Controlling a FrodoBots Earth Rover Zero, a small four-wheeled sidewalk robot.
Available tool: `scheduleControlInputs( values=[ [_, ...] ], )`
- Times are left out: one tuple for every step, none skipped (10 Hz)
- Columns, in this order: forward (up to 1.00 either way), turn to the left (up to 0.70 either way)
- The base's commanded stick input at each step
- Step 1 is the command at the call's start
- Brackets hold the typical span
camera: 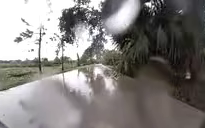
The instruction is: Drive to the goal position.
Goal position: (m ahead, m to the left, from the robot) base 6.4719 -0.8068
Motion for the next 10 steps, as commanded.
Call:
scheduleControlInputs(
  values=[
    [0.85, 0.00],
    [0.85, 0.00],
    [0.85, 0.00],
    [0.85, 0.00],
    [0.85, 0.00],
    [0.85, 0.00],
    [0.85, 0.04],
    [0.85, 0.16],
    [0.85, 0.28],
    [0.85, 0.25]
  ],
)
